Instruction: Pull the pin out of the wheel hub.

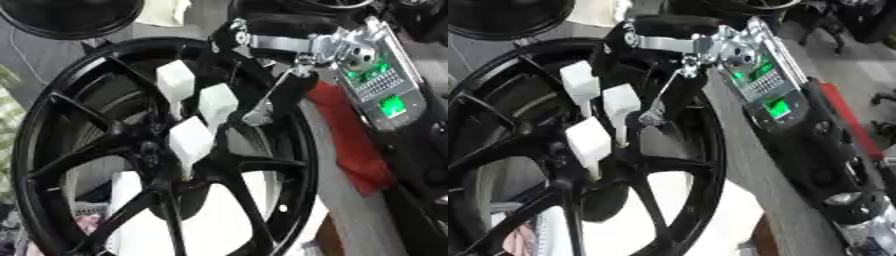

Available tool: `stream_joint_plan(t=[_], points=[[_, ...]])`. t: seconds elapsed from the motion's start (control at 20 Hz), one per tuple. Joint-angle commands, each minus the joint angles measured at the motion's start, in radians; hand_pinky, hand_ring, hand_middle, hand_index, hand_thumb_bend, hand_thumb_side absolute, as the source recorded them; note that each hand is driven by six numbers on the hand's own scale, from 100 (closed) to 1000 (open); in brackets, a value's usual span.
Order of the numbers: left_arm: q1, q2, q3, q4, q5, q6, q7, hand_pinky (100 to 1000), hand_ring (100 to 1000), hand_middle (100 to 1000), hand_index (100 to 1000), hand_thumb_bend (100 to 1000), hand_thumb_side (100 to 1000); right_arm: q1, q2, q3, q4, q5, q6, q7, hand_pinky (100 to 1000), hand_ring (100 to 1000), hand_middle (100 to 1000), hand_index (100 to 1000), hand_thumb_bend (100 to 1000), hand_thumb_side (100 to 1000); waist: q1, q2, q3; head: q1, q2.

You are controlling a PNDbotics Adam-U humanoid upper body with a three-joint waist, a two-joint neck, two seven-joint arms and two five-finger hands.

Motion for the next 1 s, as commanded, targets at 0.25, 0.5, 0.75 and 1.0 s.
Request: stream_joint_plan(t=[0.25, 0.5, 0.75, 1.0], points=[[-0.012, 0.011, 0.004, -0.019, -0.003, 0.001, -0.001, 778, 617, 534, 689, 100, 754, -0.002, 0.000, -0.003, 0.013, 0.036, -0.005, -0.001, 826, 795, 674, 768, 465, 100, 0.005, -0.009, 0.003, -0.006, 0.000], [-0.014, 0.010, 0.002, -0.019, -0.005, 0.001, -0.003, 779, 616, 534, 689, 100, 754, -0.001, 0.006, -0.001, 0.023, 0.045, -0.015, -0.001, 823, 793, 666, 763, 457, 100, 0.004, -0.005, 0.006, -0.008, 0.000], [-0.014, 0.008, 0.002, -0.019, -0.005, 0.002, -0.004, 780, 616, 534, 689, 100, 756, 0.005, 0.010, -0.001, 0.041, 0.065, -0.020, -0.006, 820, 791, 661, 757, 450, 100, 0.003, -0.001, 0.009, -0.010, -0.003], [-0.014, 0.006, 0.002, -0.019, -0.007, 0.003, -0.004, 780, 615, 534, 689, 100, 758, 0.007, 0.013, 0.001, 0.050, 0.070, -0.026, -0.006, 815, 787, 612, 736, 442, 100, 0.002, 0.002, 0.011, -0.011, -0.005]])
